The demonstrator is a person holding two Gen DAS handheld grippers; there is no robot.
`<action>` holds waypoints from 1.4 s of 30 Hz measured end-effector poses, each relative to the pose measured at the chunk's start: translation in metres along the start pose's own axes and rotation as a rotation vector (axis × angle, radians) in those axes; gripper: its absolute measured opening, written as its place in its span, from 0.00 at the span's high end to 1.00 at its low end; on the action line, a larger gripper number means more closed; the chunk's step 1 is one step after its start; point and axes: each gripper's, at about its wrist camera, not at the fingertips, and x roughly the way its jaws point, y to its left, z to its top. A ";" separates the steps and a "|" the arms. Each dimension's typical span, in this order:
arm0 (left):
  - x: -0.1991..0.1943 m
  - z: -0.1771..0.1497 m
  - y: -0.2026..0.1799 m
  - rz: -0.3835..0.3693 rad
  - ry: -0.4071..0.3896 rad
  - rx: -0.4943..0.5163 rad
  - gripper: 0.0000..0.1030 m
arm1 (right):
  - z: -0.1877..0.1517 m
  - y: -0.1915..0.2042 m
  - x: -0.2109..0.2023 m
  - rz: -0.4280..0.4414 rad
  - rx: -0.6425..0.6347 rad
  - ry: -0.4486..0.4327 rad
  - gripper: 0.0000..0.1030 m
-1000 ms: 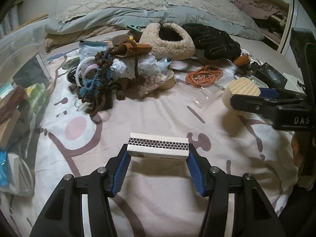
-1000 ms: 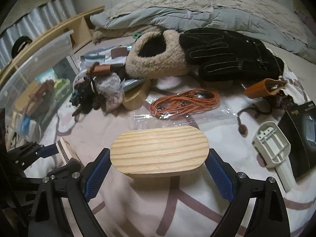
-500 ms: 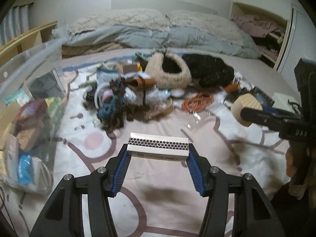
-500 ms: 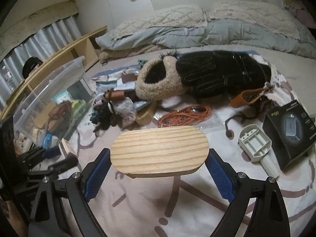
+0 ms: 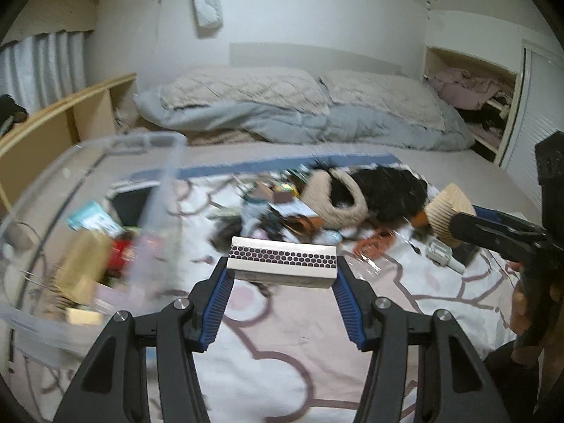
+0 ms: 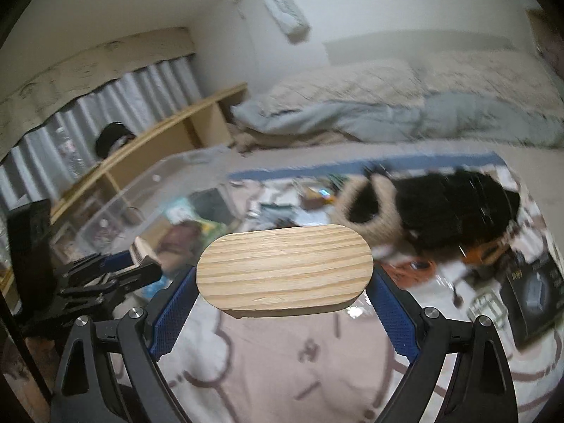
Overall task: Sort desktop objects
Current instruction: 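Carry the white box and wooden block over the clear bin with both grippers, then open the left gripper to drop the white box into the clear bin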
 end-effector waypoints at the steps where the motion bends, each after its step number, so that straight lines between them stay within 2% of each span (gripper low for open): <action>1: -0.006 0.004 0.007 0.018 -0.012 -0.002 0.45 | 0.005 0.009 -0.002 0.012 -0.019 -0.009 0.08; 6: -0.030 0.019 0.045 0.112 -0.056 -0.016 0.45 | 0.024 0.047 -0.005 0.049 -0.067 -0.029 0.08; 9: -0.039 0.026 0.070 0.151 -0.056 -0.038 0.45 | 0.034 0.065 0.000 0.086 -0.086 -0.020 0.08; 12: -0.044 0.030 0.094 0.177 -0.041 -0.067 0.45 | 0.043 0.088 0.006 0.109 -0.124 -0.006 0.08; 17: -0.035 0.033 0.124 0.196 0.036 -0.095 0.45 | 0.053 0.123 0.016 0.142 -0.187 0.001 0.08; 23: -0.004 0.032 0.146 0.176 0.186 -0.113 0.45 | 0.061 0.153 0.025 0.187 -0.219 0.009 0.08; 28: 0.024 0.026 0.149 0.104 0.301 -0.116 0.45 | 0.062 0.167 0.029 0.213 -0.223 0.017 0.08; 31: 0.033 0.022 0.151 0.051 0.335 -0.127 0.45 | 0.063 0.172 0.031 0.217 -0.223 0.018 0.08; 33: 0.035 0.021 0.150 0.029 0.346 -0.121 0.38 | 0.064 0.173 0.032 0.218 -0.222 0.021 0.08; 34: 0.034 0.020 0.150 0.026 0.338 -0.120 0.20 | 0.064 0.174 0.033 0.217 -0.218 0.023 0.08; 35: 0.032 0.020 0.150 0.032 0.320 -0.124 0.09 | 0.064 0.175 0.034 0.215 -0.217 0.025 0.08; 42: 0.006 0.020 0.166 0.053 0.220 -0.157 0.09 | 0.067 0.180 0.046 0.212 -0.201 0.048 0.08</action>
